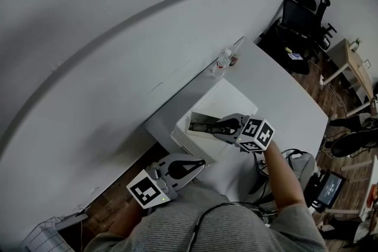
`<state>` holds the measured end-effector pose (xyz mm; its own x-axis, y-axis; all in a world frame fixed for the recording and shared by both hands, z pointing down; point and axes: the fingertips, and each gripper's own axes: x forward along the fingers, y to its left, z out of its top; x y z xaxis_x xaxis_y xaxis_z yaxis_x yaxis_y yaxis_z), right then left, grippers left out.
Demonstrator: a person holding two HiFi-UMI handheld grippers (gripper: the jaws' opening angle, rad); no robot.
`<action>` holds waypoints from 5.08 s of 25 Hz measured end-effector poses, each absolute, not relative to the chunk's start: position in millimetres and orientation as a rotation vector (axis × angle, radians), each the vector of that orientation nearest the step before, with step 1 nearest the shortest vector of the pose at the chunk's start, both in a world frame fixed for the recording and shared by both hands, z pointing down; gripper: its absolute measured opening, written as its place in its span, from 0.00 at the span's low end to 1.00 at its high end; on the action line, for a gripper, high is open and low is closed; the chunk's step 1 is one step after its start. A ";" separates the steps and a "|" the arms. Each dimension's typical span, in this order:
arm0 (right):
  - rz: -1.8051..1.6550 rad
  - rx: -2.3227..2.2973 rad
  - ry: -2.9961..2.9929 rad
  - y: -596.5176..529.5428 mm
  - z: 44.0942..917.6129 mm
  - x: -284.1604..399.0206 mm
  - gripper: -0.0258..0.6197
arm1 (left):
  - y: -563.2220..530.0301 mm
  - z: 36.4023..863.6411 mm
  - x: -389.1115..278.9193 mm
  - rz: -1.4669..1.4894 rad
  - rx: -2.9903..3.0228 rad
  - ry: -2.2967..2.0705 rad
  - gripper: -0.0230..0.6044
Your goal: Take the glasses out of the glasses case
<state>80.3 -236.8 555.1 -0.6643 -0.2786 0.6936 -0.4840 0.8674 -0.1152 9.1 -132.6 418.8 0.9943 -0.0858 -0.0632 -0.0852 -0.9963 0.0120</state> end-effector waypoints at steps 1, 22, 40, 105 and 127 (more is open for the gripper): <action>0.381 0.545 -2.319 -237.4 556.6 82.0 0.25 | -133.1 418.8 8.9 -0.102 3.128 -0.139 0.06; 0.388 0.360 -2.041 -238.9 582.8 107.0 0.25 | -127.9 419.5 9.7 -0.064 3.141 -0.136 0.06; 0.460 0.210 -1.893 -228.2 598.3 107.5 0.16 | -120.1 418.8 15.8 -0.047 3.153 -0.136 0.06; 0.382 1.212 -3.112 -212.4 346.0 103.4 0.07 | -147.1 375.1 27.3 -0.254 3.125 -0.044 0.06; 0.271 1.342 -3.155 -173.8 334.8 101.7 0.07 | -169.6 338.3 30.1 -0.296 3.125 -0.074 0.06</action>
<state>101.7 -173.8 334.8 -0.6583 -0.7232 -0.2089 -0.6770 0.6901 -0.2559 30.1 -169.6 338.3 0.9811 -0.0472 -0.1875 -0.0469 -0.9989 0.0059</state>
